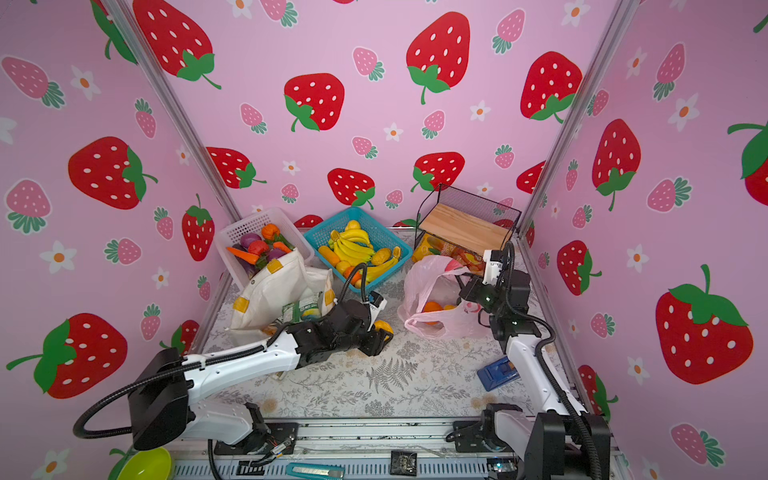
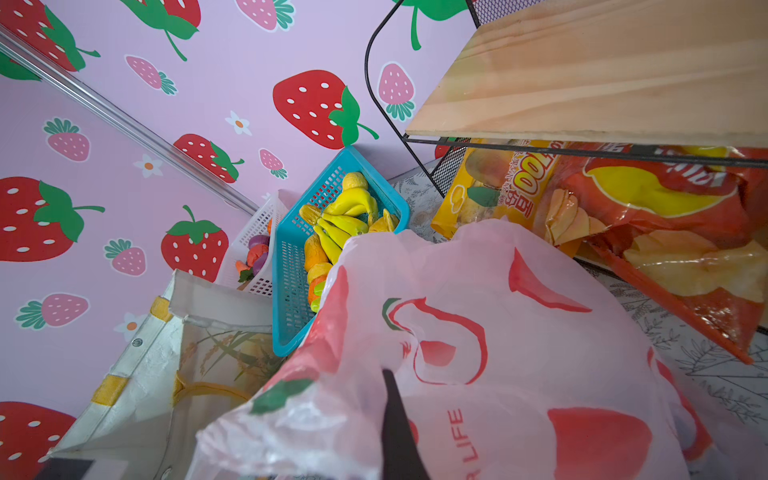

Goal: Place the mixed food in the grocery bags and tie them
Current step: 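Carry the yellow squash with the left gripper into the pink bag, then open the left gripper to drop the squash into the bag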

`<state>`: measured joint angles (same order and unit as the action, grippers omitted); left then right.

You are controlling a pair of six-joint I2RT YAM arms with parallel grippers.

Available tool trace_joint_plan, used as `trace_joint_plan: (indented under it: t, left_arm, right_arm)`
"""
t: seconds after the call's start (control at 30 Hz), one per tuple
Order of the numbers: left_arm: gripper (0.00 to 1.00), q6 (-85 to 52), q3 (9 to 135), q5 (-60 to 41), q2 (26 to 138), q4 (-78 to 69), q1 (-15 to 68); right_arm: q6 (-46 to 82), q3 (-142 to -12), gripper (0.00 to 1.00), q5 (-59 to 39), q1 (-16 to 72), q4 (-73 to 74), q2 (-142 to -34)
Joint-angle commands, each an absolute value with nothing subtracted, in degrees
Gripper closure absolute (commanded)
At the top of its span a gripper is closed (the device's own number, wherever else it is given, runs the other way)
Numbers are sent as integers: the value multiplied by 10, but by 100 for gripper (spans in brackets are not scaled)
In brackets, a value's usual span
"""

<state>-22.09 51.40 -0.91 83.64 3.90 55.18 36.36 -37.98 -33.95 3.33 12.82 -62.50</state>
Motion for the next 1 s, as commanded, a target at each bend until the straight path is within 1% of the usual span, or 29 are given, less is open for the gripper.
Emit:
trace_joint_plan:
  t: [0.0,0.07,0.17,0.33,0.57,0.7,0.97]
  left_arm:
    - [58,-273,553,-72,900,-91,568]
    - [58,-287,585,-71,940,-118,569]
    - [58,-294,621,-38,980,-152,563]
    - [57,-332,653,7,1012,-192,533]
    - [55,-377,728,24,1078,-220,525]
    - [51,-405,776,47,1130,-239,529]
    - [31,-375,884,79,1225,-232,540]
  right_arm:
    - [368,-379,100,-344,31,142,-613]
    - [367,-381,100,-346,31,139,-612]
    - [366,-380,100,-348,32,135,-608]
    - [362,-377,100,-351,31,128,-601]
    - [366,-370,100,-360,36,135,-603]
    - [369,-370,100,-362,46,142,-610]
    - [366,-368,100,-357,49,141,-606]
